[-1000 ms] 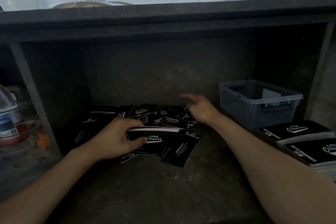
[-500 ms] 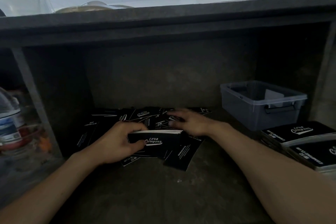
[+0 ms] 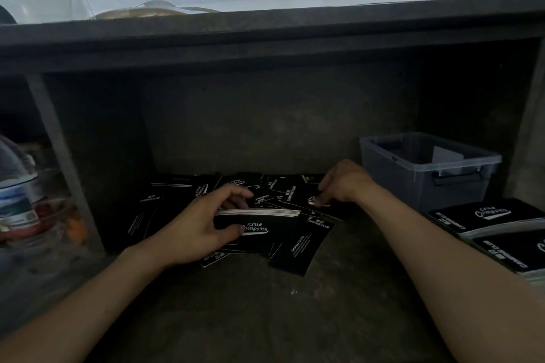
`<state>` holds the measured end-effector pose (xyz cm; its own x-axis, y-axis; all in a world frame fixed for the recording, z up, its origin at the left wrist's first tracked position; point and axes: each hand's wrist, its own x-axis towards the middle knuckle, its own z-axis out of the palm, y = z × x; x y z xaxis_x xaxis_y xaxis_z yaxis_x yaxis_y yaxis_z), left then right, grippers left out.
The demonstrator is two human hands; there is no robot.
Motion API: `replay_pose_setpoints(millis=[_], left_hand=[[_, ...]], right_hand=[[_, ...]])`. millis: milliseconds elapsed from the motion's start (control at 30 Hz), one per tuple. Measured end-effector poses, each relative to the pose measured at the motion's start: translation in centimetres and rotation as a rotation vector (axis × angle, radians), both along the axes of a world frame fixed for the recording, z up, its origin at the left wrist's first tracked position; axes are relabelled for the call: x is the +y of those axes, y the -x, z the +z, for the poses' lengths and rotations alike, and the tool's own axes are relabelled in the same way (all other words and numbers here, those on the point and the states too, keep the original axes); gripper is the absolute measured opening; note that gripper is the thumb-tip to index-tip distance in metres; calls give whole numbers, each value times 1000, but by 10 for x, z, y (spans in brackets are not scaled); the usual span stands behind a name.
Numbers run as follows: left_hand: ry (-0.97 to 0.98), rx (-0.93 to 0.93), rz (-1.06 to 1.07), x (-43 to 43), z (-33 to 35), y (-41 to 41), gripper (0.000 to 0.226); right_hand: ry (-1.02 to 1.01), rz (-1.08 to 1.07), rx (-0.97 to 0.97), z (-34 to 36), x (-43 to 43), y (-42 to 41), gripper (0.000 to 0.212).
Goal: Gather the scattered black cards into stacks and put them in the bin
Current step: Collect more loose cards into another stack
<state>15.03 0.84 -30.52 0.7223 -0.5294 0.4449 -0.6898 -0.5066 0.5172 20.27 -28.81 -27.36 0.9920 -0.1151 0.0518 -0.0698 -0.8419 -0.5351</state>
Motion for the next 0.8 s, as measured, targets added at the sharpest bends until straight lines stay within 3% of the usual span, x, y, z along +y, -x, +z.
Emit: replay_pose_setpoints(millis=[67, 133, 233, 300, 367, 400, 467, 533, 567, 800], left_hand=[[22, 4, 1, -1, -2, -2, 59], [48, 4, 17, -2, -3, -4, 70], [77, 19, 18, -4, -4, -4, 84], [81, 16, -14, -4, -5, -5, 72], [42, 3, -22, -4, -5, -4, 47], [25, 0, -19, -4, -4, -3, 37], [29, 7, -23, -4, -3, -2, 28], [39, 3, -19, -2, -2, -2, 26], [30, -11, -8, -1, -2, -2, 25], [-40, -40, 17, -3, -2, -3, 29]], right_hand=[[-192, 67, -118, 11, 0, 10, 22], [-419, 230, -137, 20, 4, 20, 23], [-482, 582, 174, 16, 24, 31, 18], [-587, 665, 290, 9, 33, 28, 12], [-751, 500, 153, 6, 33, 17, 22], [-716, 356, 0, 3, 29, 10, 23], [-278, 105, -248, -6, 16, -2, 23], [127, 108, -198, -23, 9, -7, 39], [193, 129, -141, -29, 7, -8, 46], [-5, -73, -114, -2, -4, -5, 55]])
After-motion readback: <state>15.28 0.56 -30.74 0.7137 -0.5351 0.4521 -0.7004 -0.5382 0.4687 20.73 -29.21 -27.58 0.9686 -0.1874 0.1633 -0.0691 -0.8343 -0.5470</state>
